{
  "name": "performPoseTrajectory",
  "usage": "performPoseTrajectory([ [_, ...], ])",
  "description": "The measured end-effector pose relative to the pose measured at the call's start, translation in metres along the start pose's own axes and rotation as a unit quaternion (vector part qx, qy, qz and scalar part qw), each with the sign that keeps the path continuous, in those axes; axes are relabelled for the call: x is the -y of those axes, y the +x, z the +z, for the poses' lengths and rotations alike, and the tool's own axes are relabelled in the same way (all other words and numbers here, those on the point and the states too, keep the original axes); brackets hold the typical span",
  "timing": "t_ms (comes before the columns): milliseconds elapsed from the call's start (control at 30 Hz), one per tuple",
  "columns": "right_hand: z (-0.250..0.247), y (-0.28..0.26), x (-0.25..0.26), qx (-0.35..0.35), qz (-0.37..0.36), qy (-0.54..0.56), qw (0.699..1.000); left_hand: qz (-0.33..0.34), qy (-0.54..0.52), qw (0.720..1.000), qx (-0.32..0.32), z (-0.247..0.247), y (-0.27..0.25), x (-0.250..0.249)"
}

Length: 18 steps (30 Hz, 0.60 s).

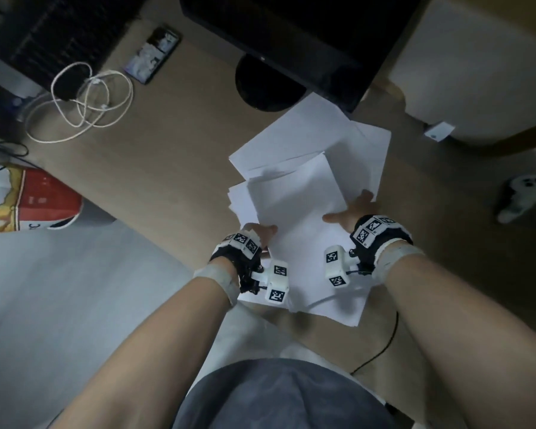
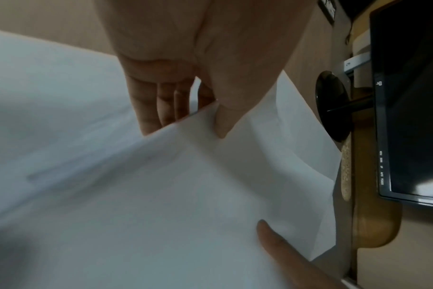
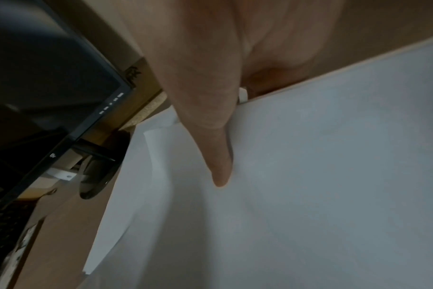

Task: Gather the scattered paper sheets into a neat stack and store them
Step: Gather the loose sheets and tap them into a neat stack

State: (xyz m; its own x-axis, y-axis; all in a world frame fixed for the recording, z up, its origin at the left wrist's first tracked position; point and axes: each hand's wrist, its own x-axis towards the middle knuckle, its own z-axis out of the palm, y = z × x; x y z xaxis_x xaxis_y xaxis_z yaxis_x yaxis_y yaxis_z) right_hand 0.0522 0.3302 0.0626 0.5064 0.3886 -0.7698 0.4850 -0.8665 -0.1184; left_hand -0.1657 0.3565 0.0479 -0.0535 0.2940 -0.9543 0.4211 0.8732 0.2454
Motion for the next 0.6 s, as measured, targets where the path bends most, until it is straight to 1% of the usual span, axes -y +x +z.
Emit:
performPoseTrajectory([
  [100,0.009,0.007,-0.006,0.032,-0.006,-0.003,0.999,0.02,-0.015,0.997,-0.074,0.003,0.003,0.003],
  [133,0.013,0.008,-0.006,0.043,-0.008,0.002,0.999,0.012,-0.017,0.995,-0.1,0.001,0.004,0.003],
  [200,0.018,0.008,-0.002,0.057,-0.015,0.018,0.998,-0.005,-0.008,0.992,-0.124,-0.005,0.012,0.006],
  [300,0.017,0.009,0.004,0.057,-0.014,0.04,0.997,-0.027,-0.029,0.992,-0.122,-0.013,0.031,0.008],
  [400,0.016,0.013,0.003,0.065,-0.005,0.08,0.995,-0.037,-0.043,0.993,-0.099,-0.017,0.046,0.008],
  [467,0.015,0.014,0.001,0.077,-0.004,0.085,0.993,-0.045,-0.024,0.996,-0.078,-0.014,0.029,0.0],
  [533,0.016,0.012,0.001,0.071,-0.01,0.072,0.995,-0.052,-0.005,0.996,-0.07,-0.016,0.011,-0.008],
  [600,0.017,0.005,0.004,0.057,-0.009,0.024,0.998,-0.053,0.032,0.996,-0.069,-0.022,0.006,-0.009],
])
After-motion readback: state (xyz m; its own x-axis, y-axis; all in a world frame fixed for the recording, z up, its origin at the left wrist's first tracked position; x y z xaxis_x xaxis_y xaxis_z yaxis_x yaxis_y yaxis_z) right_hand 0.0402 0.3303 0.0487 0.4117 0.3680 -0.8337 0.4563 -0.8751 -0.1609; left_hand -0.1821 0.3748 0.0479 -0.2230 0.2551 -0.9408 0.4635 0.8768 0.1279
